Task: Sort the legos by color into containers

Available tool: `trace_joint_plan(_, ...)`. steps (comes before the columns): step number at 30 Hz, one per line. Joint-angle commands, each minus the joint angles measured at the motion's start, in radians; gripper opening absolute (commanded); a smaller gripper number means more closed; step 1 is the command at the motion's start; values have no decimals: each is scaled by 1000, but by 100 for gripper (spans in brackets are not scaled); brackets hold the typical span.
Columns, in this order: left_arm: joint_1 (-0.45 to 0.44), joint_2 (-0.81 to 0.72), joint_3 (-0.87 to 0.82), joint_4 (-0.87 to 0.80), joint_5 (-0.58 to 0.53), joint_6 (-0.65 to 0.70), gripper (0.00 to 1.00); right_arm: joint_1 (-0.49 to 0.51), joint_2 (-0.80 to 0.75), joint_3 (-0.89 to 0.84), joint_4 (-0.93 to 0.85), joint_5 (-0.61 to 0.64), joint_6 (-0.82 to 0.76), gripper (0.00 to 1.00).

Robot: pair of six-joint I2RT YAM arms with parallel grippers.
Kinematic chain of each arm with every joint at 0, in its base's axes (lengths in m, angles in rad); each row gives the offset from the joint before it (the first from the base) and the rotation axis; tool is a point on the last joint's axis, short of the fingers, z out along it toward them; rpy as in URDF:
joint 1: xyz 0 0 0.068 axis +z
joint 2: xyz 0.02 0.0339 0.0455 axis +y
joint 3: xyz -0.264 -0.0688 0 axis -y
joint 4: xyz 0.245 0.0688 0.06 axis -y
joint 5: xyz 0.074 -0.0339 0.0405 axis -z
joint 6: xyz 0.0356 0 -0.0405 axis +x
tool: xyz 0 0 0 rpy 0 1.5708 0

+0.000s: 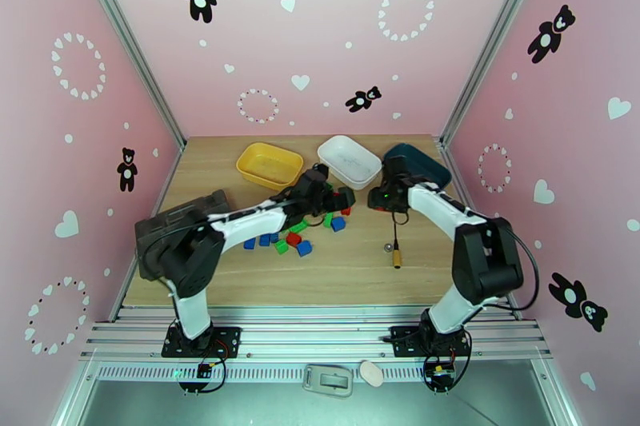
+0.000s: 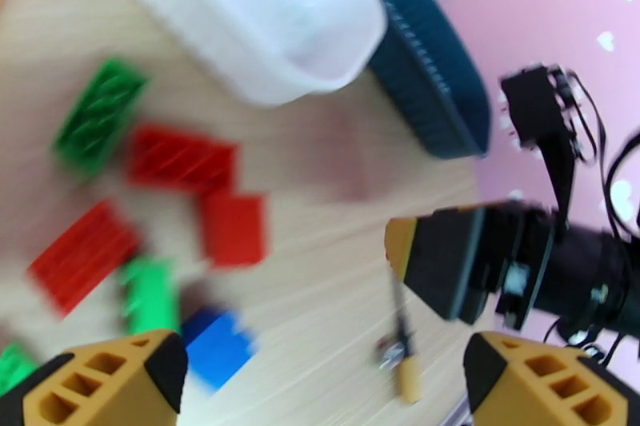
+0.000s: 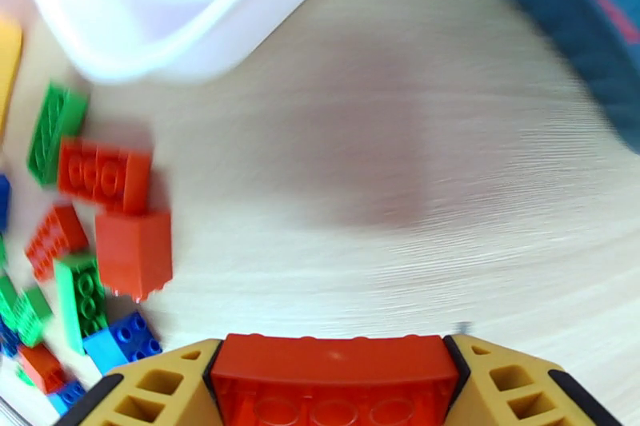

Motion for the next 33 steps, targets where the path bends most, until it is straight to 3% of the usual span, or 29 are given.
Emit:
trace_joint_plan(1,-21,92,180,-7,76,-32,97,-81,-51,3,6,-22,37,57)
trace_joint_plan(9,-34,365,582,-30,178,-115,97,-237,-32,89,25,2,81,57)
trace_joint_plan(19,-36,598,952,-78,224,-167,98,-298,132,302,-7,29,83,58)
trace_joint_plan(26,-36,581,953,-101,217,-127,98,-322,288,490,-72,31,59,61)
trace_joint_plan(30,-36,530,894,-123,193,-74,98,-322,323,543,-86,35,45,74)
trace_joint_plan(33,-35,482,820,-107,172,-59,98,-323,312,541,-84,30,36,77)
